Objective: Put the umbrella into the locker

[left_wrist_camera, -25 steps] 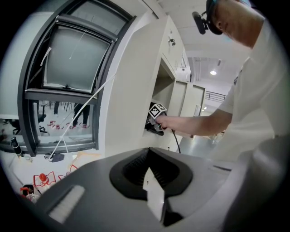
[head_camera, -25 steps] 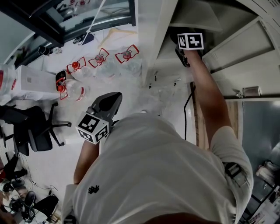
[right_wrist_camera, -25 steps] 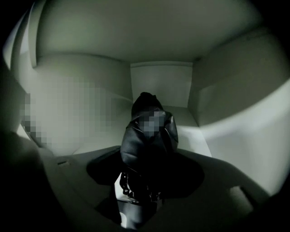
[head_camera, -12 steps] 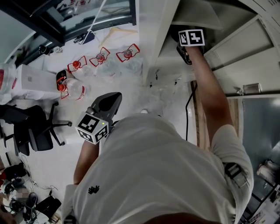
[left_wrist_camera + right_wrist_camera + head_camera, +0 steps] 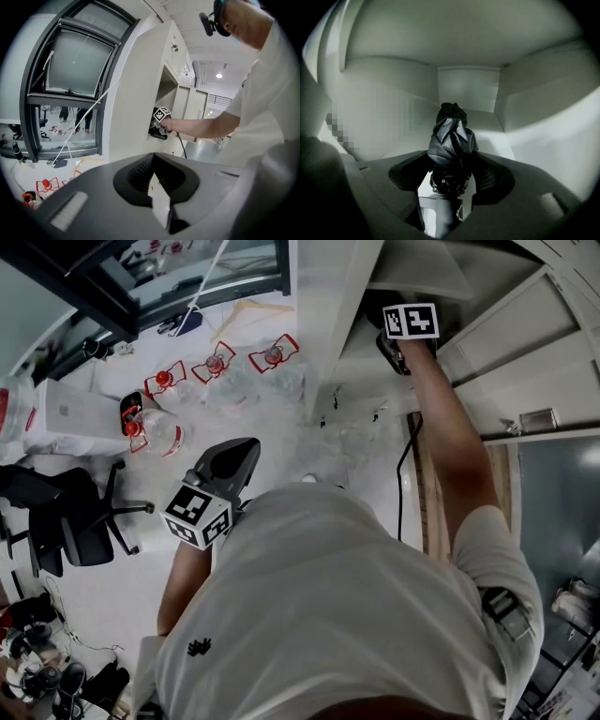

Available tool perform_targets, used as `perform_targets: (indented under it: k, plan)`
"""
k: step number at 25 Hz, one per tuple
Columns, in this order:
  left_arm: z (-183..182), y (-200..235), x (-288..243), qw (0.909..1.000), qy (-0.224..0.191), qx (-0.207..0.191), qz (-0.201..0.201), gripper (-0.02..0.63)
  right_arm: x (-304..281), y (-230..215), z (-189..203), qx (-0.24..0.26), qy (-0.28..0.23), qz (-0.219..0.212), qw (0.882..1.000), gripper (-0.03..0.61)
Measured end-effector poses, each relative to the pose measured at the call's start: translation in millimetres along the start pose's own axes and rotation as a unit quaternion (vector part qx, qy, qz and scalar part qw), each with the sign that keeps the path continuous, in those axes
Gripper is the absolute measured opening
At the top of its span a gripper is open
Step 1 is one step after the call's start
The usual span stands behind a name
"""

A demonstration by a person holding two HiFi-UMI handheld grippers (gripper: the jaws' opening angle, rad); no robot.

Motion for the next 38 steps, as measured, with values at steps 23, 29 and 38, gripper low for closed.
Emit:
perform_targets:
  k: [23, 29, 38]
  plan:
    - [17, -3, 47, 0.9989, -0.005, -0.014, 0.044, 0.055, 68, 24, 22, -0.011, -0.029, 0.055, 0.998, 0.262]
    - [21, -2, 62, 0.9977, -0.004, -0.019, 0.065, 0.055, 91, 37, 32, -0.018, -0.035, 0.07, 0.997, 0.262]
    - [32, 6, 84, 0.9957, 0.0, -0.025, 0.09, 0.055, 120, 65, 45, -0.028, -0.053, 0.092, 0.994, 0.262]
Point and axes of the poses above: the fingertips, and each gripper's own axes: x backward along the fingers, y to its left, z out of its underside, the point moved 4 cm from there along x, backward along the fingers, and after that the axes turned 10 degrees about -z, right-handed, at the moved point
